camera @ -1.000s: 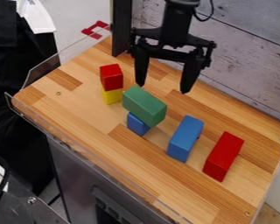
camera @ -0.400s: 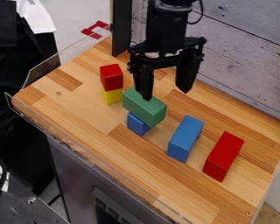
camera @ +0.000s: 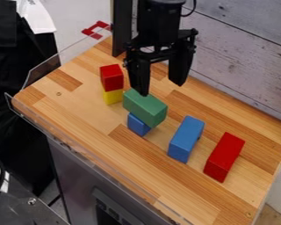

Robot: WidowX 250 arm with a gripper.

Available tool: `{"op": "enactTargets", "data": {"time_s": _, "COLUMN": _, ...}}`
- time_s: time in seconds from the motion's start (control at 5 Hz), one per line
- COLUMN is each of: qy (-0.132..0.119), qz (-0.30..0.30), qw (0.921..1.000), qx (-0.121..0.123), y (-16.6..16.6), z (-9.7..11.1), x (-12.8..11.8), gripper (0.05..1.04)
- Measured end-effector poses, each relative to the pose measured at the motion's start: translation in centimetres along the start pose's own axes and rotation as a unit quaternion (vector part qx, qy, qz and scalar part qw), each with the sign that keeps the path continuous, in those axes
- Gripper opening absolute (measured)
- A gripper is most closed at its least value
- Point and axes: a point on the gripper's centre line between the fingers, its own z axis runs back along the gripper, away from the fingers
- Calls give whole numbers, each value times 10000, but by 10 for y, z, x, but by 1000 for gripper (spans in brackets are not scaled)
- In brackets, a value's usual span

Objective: Put the green block on top of the blue and red rectangular blocks

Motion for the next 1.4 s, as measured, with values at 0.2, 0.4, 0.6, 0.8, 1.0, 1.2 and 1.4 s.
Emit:
{"op": "enactTargets", "data": {"time_s": 0.2, "qy": -37, "qz": 242, "qw": 9996, "qx": -104, "y": -2, "z": -2, "x": 3, "gripper": 999}}
{"op": "enactTargets", "data": {"time_s": 0.4, "qy": 17, "qz": 582, "qw": 9979, "qx": -299, "y": -3, "z": -7, "x": 8, "gripper": 999}}
{"op": "enactTargets", "data": {"time_s": 0.6, "qy": 70, "qz": 787, "qw": 9961, "qx": -392, "y": -2, "z": -12, "x": 11, "gripper": 999}}
{"op": "enactTargets", "data": {"time_s": 0.8, "qy": 99, "qz": 910, "qw": 9947, "qx": -461, "y": -1, "z": -16, "x": 14, "gripper": 999}}
{"op": "enactTargets", "data": {"time_s": 1.0, "qy": 197, "qz": 987, "qw": 9932, "qx": -582, "y": -4, "z": -20, "x": 18, "gripper": 999}}
{"op": "enactTargets", "data": {"time_s": 1.2, "qy": 282, "qz": 1016, "qw": 9927, "qx": -582, "y": -5, "z": -24, "x": 21, "gripper": 999}}
{"op": "enactTargets", "data": {"time_s": 1.4, "qy": 471, "qz": 1070, "qw": 9927, "qx": -296, "y": -3, "z": -35, "x": 20, "gripper": 999}}
